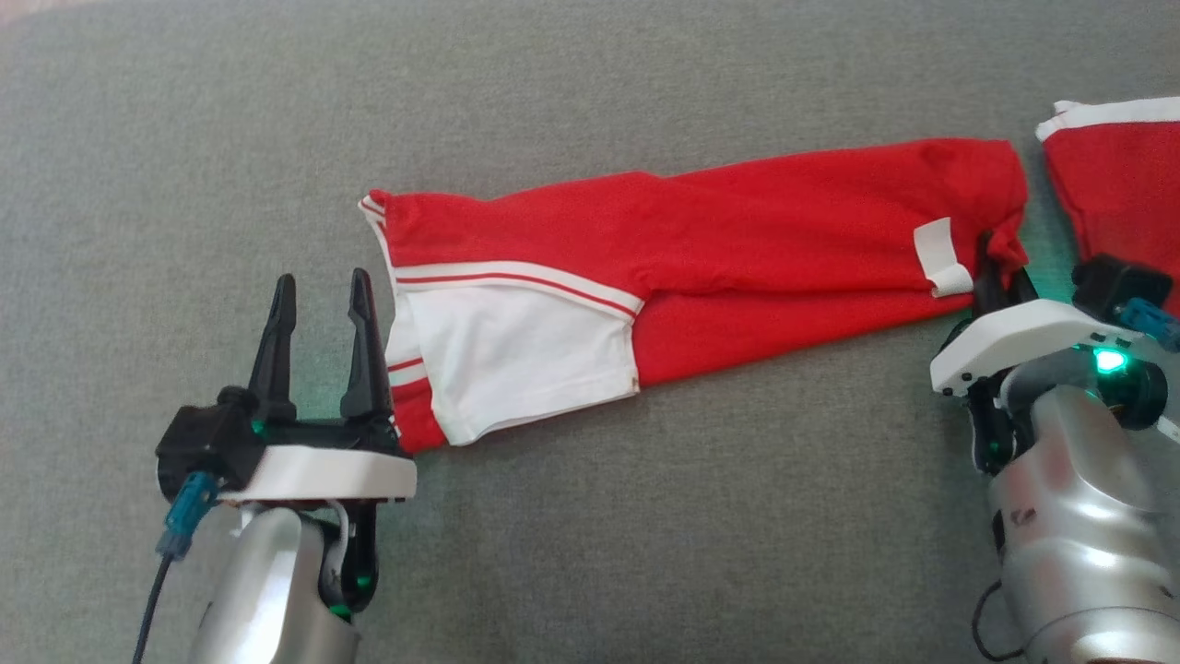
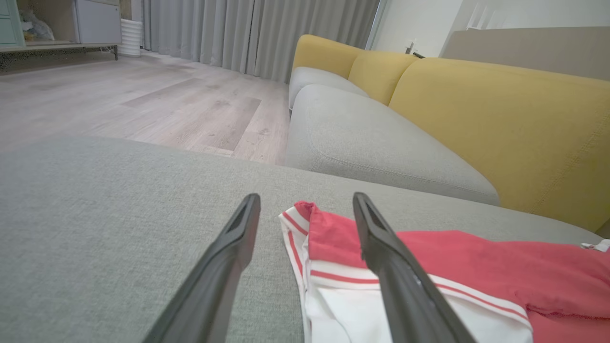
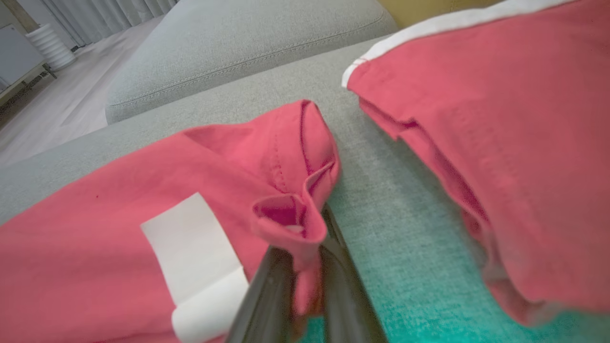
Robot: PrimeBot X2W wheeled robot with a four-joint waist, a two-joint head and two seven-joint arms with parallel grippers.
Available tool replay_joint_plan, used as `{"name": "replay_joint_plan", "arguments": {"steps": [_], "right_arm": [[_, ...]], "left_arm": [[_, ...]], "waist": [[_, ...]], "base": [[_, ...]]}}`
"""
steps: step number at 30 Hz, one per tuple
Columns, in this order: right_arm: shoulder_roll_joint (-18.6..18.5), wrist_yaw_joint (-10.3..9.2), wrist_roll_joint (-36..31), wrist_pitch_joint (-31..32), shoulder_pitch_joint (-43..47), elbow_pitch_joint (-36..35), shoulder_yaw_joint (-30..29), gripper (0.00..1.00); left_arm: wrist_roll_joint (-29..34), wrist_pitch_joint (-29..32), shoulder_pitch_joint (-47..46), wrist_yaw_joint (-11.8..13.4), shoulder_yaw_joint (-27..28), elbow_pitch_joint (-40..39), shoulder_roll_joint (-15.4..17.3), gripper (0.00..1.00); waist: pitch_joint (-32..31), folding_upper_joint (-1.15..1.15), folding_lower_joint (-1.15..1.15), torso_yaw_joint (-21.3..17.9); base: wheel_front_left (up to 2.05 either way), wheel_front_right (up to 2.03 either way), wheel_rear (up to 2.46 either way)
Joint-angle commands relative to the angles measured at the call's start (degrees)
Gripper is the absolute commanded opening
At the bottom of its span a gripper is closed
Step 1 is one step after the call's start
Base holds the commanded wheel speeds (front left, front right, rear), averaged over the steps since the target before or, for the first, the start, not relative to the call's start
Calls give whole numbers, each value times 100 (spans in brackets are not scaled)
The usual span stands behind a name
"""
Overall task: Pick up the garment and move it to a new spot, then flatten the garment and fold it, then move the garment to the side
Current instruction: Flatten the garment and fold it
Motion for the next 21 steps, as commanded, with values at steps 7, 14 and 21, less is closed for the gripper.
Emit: {"name": "replay_joint_plan", "arguments": {"steps": [7, 14, 21], "right_arm": [[-251, -4, -51, -210, -34, -422, 27, 0], [-750, -4, -73, 84, 127, -1283, -306, 0], [-545, -4, -36, 502, 375, -2073, -149, 0]], "left_arm": [[53, -29, -50, 27, 249, -148, 35, 100], [42, -29, 27, 44, 302, -172, 35, 100], [16, -29, 98, 35, 233, -131, 35, 100]], "waist": [[-244, 0, 0, -158], [-431, 0, 0, -253], [-672, 0, 0, -220]], "base": [[0, 0, 0], [0, 0, 0], [0, 0, 0]]}}
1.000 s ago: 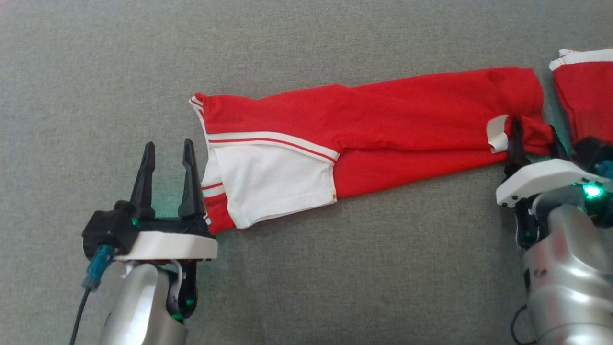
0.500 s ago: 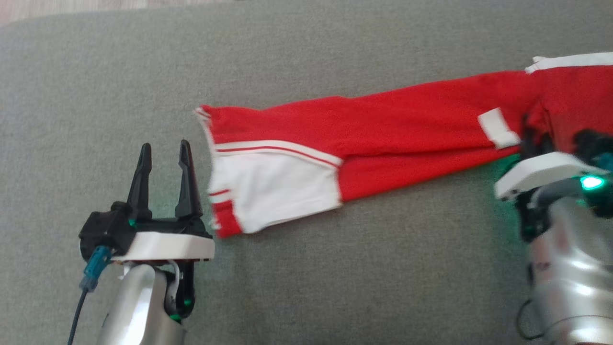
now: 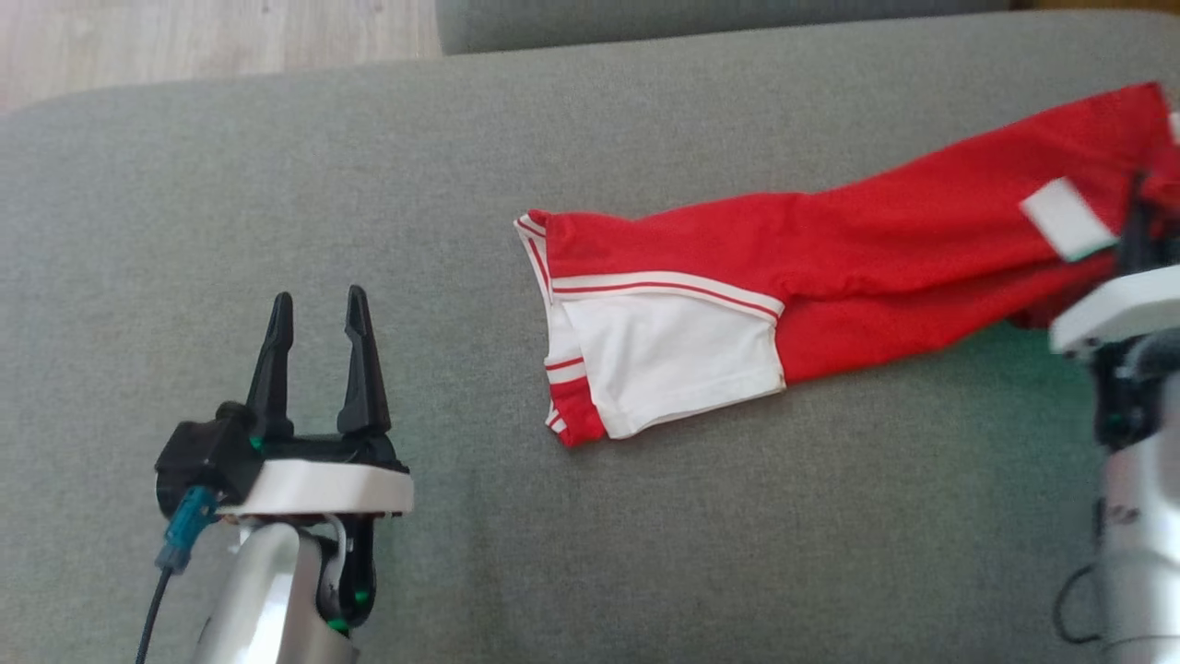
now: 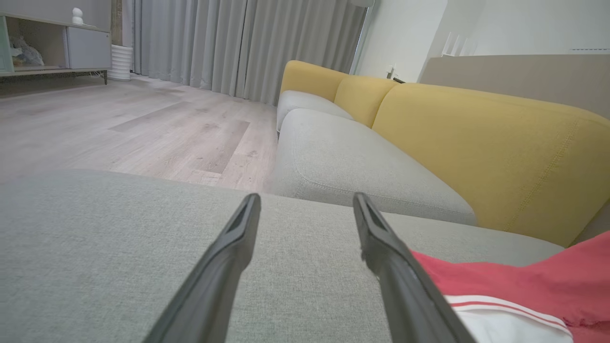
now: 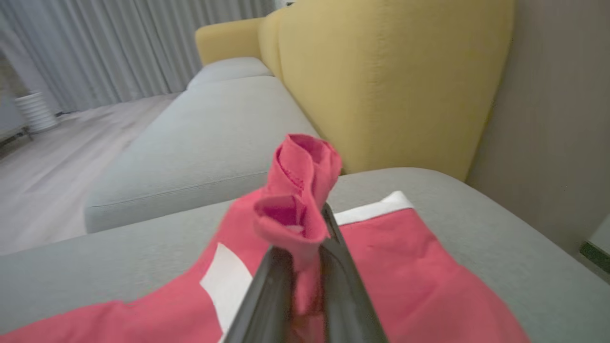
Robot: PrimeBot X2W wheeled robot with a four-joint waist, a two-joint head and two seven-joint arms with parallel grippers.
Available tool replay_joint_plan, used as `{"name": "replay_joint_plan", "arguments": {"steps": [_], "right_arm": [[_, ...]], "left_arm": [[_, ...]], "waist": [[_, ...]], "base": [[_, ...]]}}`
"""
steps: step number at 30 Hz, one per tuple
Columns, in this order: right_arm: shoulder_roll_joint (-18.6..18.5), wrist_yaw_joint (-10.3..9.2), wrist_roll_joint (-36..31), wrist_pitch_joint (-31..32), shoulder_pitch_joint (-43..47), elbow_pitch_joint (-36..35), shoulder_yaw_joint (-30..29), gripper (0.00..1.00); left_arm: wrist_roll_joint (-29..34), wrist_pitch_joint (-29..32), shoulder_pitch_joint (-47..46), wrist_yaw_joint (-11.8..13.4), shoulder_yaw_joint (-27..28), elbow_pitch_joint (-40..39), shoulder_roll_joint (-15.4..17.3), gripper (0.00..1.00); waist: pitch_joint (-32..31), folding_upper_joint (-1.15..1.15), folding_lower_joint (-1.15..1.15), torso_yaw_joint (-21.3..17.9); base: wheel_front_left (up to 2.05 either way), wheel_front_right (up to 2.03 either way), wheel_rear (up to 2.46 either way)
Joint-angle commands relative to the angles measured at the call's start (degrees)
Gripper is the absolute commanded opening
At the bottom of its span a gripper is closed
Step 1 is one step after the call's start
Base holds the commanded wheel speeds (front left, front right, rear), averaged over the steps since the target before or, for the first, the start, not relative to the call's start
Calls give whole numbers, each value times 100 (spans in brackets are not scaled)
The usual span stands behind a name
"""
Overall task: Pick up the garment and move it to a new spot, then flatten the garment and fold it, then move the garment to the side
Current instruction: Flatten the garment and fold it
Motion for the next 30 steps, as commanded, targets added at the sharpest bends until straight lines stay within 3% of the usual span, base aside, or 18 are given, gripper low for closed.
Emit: {"name": "replay_joint_plan", "arguments": {"steps": [1, 5, 8, 13, 19, 30], "right_arm": [[109, -4, 21, 47, -56, -322, 262, 0], [417, -4, 140, 228, 70, -687, 799, 0], [585, -4, 373, 394, 120, -926, 1530, 0], [605, -4, 1282, 469, 134, -935, 2811, 0], [607, -4, 2213, 274, 116, -509, 3988, 0], [608, -4, 2519, -207, -78, 607, 5063, 0]], "left_arm": [[11, -29, -23, 36, 163, -143, 41, 100], [22, -29, 36, 36, 160, -130, 41, 100], [36, -29, 75, 34, 156, -129, 41, 100], [5, -29, 89, 41, 77, -136, 41, 100], [-14, -29, 110, 45, -34, -88, 41, 100], [-104, -29, 64, 76, -219, -16, 41, 100]], "waist": [[-90, 0, 0, 36], [-258, 0, 0, 111], [-394, 0, 0, 232], [-480, 0, 0, 459], [-543, 0, 0, 737], [-506, 0, 0, 1092]], "base": [[0, 0, 0], [0, 0, 0], [0, 0, 0], [0, 0, 0], [0, 0, 0], [0, 0, 0]]}}
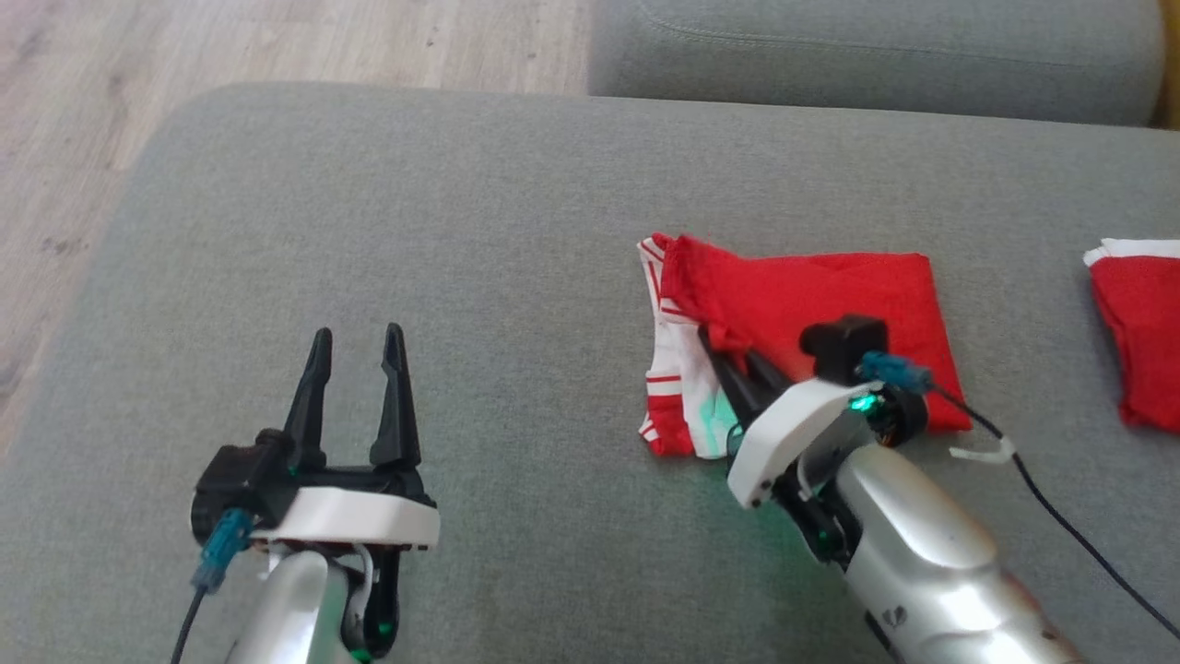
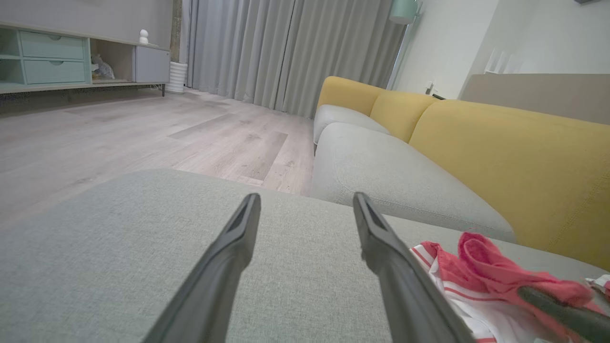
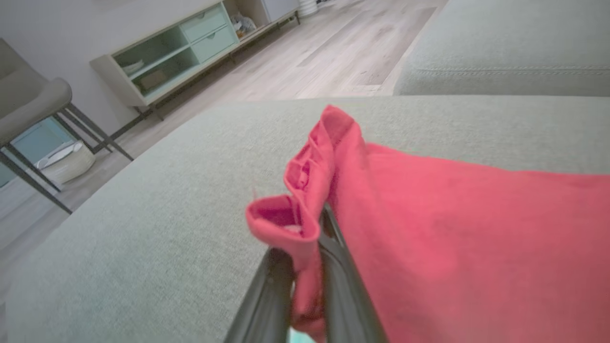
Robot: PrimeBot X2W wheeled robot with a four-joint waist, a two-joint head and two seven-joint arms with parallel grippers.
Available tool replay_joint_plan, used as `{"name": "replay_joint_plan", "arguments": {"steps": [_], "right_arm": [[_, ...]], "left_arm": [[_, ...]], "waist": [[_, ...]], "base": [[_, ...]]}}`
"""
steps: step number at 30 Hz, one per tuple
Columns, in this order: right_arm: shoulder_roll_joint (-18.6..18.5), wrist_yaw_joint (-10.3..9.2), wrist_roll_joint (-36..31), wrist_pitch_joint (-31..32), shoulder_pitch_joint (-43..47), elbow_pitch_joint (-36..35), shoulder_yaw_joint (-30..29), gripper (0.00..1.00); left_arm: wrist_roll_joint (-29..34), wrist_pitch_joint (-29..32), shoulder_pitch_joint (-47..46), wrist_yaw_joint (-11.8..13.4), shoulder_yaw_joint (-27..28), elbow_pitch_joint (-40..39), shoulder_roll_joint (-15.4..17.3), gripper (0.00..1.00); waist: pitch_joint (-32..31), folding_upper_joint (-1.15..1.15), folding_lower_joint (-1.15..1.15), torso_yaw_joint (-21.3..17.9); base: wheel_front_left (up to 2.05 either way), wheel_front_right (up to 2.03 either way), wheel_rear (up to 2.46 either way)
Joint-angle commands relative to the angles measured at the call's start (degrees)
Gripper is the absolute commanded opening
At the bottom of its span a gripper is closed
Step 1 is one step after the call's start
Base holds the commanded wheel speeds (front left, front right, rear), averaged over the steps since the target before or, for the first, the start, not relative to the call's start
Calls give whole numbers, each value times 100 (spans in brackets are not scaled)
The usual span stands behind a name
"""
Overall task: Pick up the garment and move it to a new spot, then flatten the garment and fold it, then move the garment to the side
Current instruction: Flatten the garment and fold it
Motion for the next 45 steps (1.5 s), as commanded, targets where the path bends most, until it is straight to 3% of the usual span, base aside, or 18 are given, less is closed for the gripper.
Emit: {"name": "replay_joint_plan", "arguments": {"steps": [1, 6, 7, 8, 13, 17, 21, 24, 32, 39, 45], "right_arm": [[74, -4, 37, -95, -263, -65, 177, 0], [74, -4, 98, -251, -350, 219, 378, 0], [74, -4, 111, -293, -357, 198, 491, 96], [74, -4, 222, -268, -328, 125, 648, 100], [74, -4, 749, -325, -350, -401, 1430, 100], [74, -4, 781, -637, -555, -351, 1301, 100], [74, -4, 380, -867, -708, -87, 700, 100], [52, -4, -298, -929, -727, 97, -117, 100], [-90, -4, -1968, -938, 389, -1314, -2404, 100], [38, -4, -2553, -939, 1436, -2325, -3019, 100], [71, -4, -2330, -939, 2071, -2798, -3222, 100]], "left_arm": [[-57, -29, -164, 37, 120, -157, 40, 100], [-111, -29, -149, 81, 59, -183, 40, 100], [-116, -29, -143, 83, 55, -180, 40, 100], [-119, -29, -138, 83, 53, -173, 40, 100], [-95, -29, -114, 82, 106, -136, 40, 100], [-48, -29, -69, 76, 192, -185, 40, 100], [-48, -29, -2, 79, 259, -316, 40, 100], [-70, -29, 58, 73, 274, -445, 40, 100], [-89, -29, 207, 113, 292, -667, 40, 100], [-109, -29, 402, 173, 382, -787, 40, 100], [-107, -29, 545, 140, 481, -814, 40, 100]], "waist": [[23, 0, 0, 38], [59, 0, 0, 49], [63, 0, 0, 42], [65, 0, 0, 34], [7, 0, 0, -74], [-85, 0, 0, -241], [-169, 0, 0, -410], [-217, 0, 0, -536], [-286, 0, 0, -818], [-282, 0, 0, -984], [-259, 0, 0, -1056]], "base": [[0, 0, 0], [0, 0, 0], [0, 0, 0], [0, 0, 0], [0, 0, 0], [0, 0, 0], [0, 0, 0], [0, 0, 0], [0, 0, 0], [0, 0, 0], [0, 0, 0]]}}
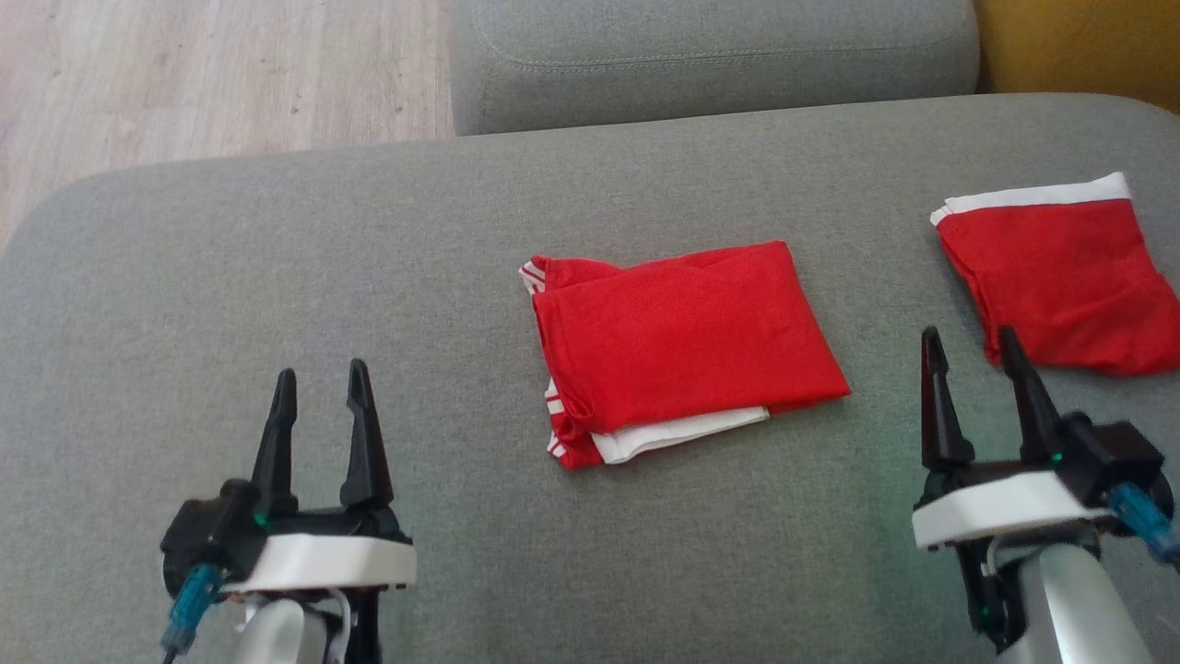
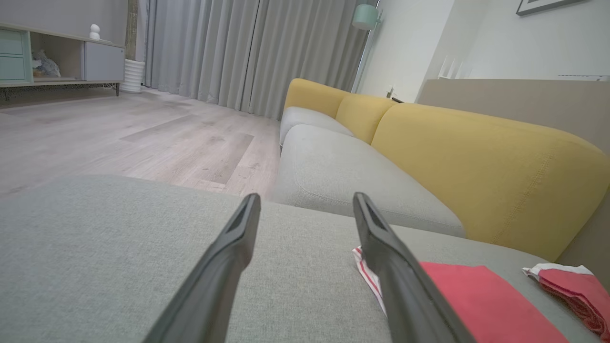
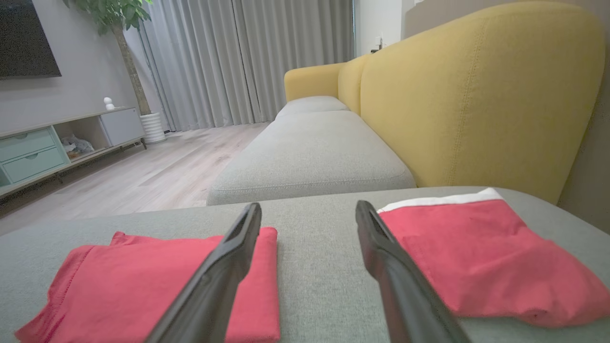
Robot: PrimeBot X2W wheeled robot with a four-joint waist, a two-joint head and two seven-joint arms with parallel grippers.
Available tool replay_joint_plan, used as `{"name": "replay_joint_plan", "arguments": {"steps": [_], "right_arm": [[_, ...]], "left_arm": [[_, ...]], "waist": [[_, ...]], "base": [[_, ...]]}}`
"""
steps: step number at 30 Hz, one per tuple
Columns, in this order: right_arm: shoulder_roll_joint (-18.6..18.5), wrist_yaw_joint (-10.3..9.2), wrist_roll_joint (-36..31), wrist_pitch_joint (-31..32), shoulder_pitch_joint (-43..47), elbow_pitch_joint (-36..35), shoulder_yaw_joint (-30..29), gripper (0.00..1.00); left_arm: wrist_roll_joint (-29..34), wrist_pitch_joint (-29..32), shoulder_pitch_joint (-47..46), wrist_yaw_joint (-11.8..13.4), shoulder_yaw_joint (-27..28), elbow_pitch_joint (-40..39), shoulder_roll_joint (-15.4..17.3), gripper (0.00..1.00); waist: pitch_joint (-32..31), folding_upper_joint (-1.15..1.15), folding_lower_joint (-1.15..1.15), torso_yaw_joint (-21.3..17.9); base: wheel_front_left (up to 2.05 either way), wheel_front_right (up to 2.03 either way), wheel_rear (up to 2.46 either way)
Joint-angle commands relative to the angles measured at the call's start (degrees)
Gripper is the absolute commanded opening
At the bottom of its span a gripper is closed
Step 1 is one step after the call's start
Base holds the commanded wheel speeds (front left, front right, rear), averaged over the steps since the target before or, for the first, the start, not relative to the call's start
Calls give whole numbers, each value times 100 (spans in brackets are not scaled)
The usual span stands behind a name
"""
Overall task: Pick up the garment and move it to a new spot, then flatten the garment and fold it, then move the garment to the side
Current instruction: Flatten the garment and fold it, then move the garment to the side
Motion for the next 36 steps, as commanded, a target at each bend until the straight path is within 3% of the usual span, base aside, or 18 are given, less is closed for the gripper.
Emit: {"name": "replay_joint_plan", "arguments": {"steps": [1, 22, 36], "right_arm": [[14, -4, 51, -58, -93, -219, 120, 100], [17, -4, 165, -59, -210, -107, 389, 100], [17, -4, 553, 650, -1742, 2146, 352, 100]], "left_arm": [[-6, -29, -88, -11, 215, -156, 37, 100], [88, -29, -216, -58, 88, -2, 37, 100], [201, -29, -613, -161, -89, 118, 37, 100]], "waist": [[3, 0, 0, -4], [143, 0, 0, 21], [774, 0, 0, 536]], "base": [[0, 0, 0], [0, 0, 0], [0, 0, 0]]}}
